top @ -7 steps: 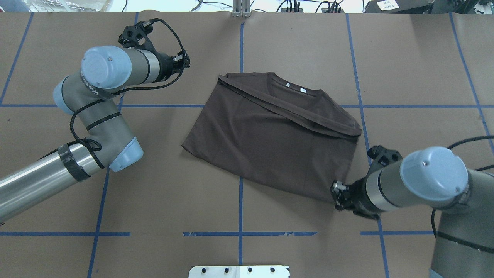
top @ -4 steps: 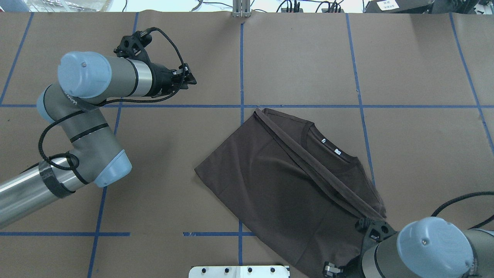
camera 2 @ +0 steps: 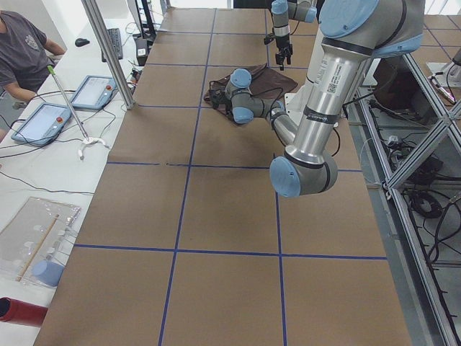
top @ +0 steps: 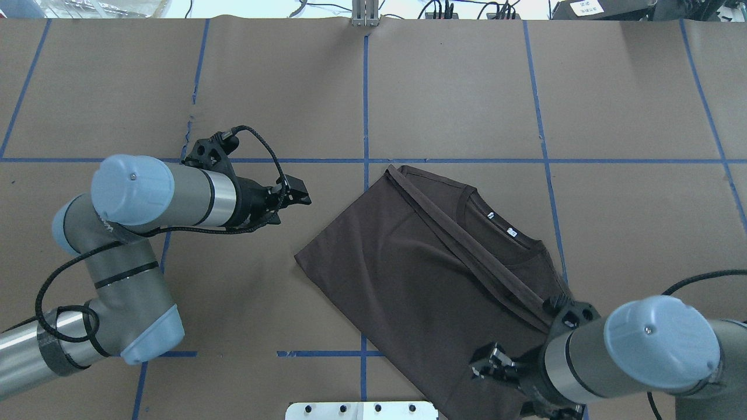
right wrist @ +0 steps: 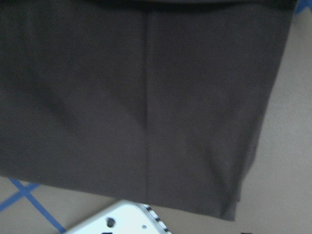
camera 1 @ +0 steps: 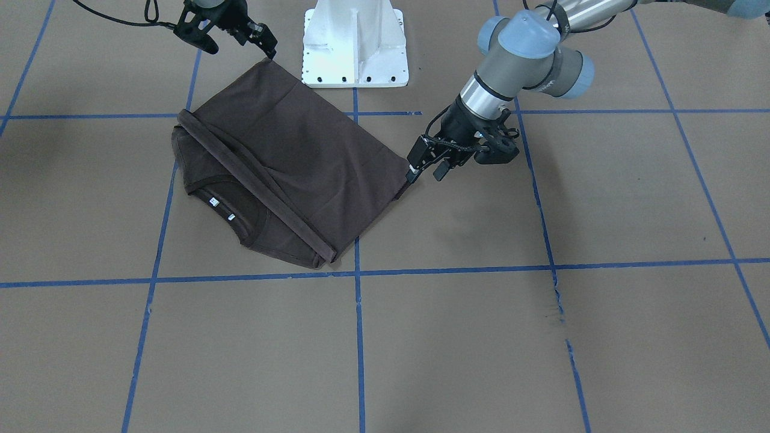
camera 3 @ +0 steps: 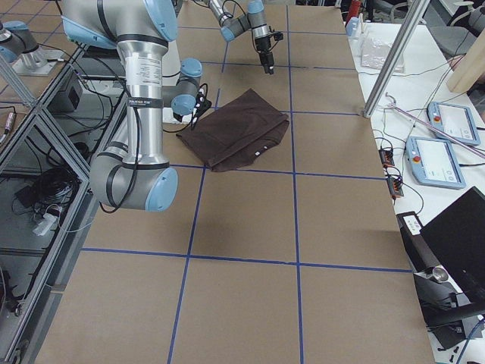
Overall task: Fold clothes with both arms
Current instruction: 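Bring the left gripper to the folded shirt edge while the right gripper grips the corner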
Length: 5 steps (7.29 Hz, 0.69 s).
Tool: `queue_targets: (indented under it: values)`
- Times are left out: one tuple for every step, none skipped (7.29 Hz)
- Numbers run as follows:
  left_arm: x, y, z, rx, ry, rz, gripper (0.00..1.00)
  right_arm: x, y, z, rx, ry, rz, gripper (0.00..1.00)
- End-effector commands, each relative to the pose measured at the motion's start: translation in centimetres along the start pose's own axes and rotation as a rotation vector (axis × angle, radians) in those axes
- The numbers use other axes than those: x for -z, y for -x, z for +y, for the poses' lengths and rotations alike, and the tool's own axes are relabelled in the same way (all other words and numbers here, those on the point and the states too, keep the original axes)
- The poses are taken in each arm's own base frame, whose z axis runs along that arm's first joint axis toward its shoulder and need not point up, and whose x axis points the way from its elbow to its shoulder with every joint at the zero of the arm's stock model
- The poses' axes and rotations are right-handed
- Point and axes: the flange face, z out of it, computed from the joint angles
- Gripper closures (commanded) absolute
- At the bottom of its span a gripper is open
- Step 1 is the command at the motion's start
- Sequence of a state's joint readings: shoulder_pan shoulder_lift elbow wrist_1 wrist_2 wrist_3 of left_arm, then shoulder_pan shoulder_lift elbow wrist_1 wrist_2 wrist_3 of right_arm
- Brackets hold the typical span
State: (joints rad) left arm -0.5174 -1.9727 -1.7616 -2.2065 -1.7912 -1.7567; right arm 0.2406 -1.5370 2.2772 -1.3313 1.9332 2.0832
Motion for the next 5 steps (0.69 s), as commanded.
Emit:
queue_targets:
  values:
    - [-4.0,1.4,5.8,-0.007,-0.064,-0.124,0.32,2.6,4.7,-6.2,-0.071,-0.103,-0.105,0.0]
    - [-4.0,1.3,6.0,-0.008,-0.063,-0.126,0.38,2.8,4.9,-6.5,-0.069,-0.108,-0.112,0.0]
    - [-3.9,1.6,6.0,-0.008,-0.07,-0.14,0.39,2.7,5.2,-6.5,-0.068,-0.109,-0.114,0.0]
    - [-4.4,1.8,6.8,-0.012,-0.061,-0.157,0.42,2.7,5.2,-6.6,-0.07,-0.112,-0.114,0.0]
    - [-4.8,2.1,7.1,-0.017,-0.057,-0.166,0.48,2.7,5.2,-6.6,-0.07,-0.11,-0.114,0.0]
